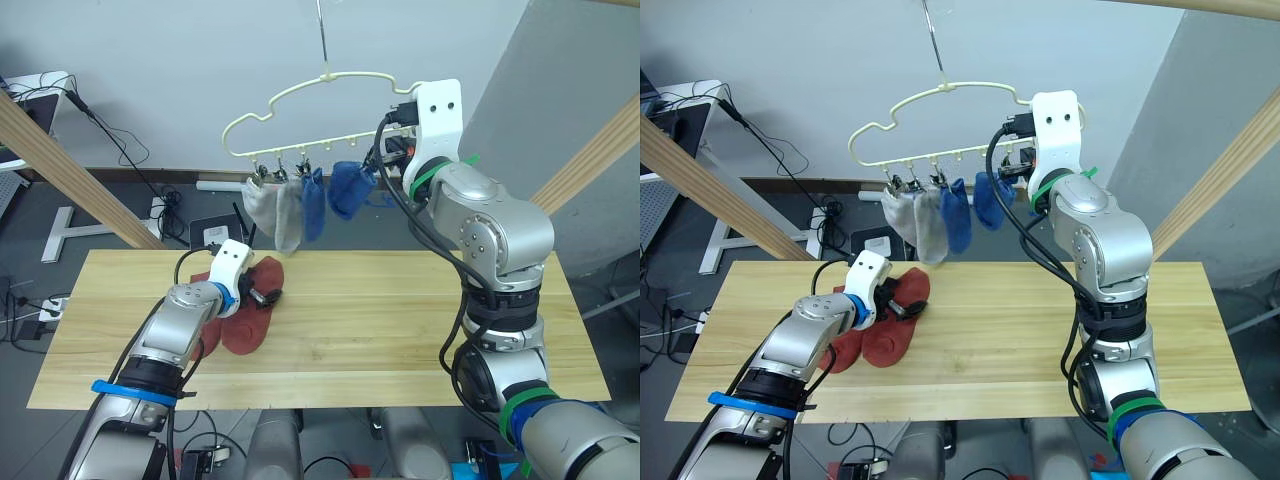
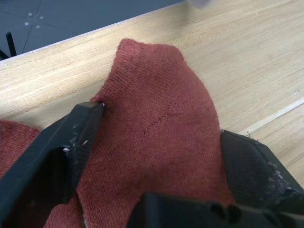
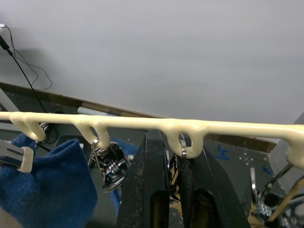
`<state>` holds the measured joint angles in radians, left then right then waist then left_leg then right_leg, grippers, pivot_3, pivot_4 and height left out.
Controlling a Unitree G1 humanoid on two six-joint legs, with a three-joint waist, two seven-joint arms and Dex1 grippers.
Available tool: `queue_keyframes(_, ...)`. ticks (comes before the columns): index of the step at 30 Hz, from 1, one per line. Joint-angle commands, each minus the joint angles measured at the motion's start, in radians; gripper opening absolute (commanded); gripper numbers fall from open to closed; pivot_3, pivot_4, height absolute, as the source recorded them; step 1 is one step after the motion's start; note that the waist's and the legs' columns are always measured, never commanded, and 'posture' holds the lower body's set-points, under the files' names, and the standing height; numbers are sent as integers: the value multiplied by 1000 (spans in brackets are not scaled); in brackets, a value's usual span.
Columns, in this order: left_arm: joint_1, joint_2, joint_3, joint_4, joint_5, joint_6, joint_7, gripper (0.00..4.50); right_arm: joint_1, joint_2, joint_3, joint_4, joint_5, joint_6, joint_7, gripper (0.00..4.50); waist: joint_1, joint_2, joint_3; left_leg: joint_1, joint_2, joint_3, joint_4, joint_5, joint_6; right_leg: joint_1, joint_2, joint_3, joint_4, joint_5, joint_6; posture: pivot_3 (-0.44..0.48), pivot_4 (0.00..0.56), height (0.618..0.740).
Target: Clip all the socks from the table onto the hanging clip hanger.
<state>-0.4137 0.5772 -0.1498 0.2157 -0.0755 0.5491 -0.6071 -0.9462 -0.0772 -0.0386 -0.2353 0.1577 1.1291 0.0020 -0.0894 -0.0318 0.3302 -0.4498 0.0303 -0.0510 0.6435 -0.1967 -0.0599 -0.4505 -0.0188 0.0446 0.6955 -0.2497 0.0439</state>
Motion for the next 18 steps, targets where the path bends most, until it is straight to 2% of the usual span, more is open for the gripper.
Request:
queue_keyframes(1,36,-4,-23,16,14,14,-32,3363,-24,0,-10,-67,3,-6,-1,0,0,0,0,0,0,0,0,0,0,0,0,0,0,0,0,-142,356,740)
queue_keyframes(12,48,-9,-16,1,23,16,-47,94,-23,1,-6,-70,4,-2,-2,0,-1,0,0,0,0,0,-1,0,0,0,0,0,-1,0,0,-145,350,740)
queue_keyframes(18,84,-8,-3,-74,-10,36,-84,41,-33,12,-19,-68,11,12,-6,0,-1,0,0,0,0,0,-2,0,0,0,0,0,-3,0,0,-149,351,740)
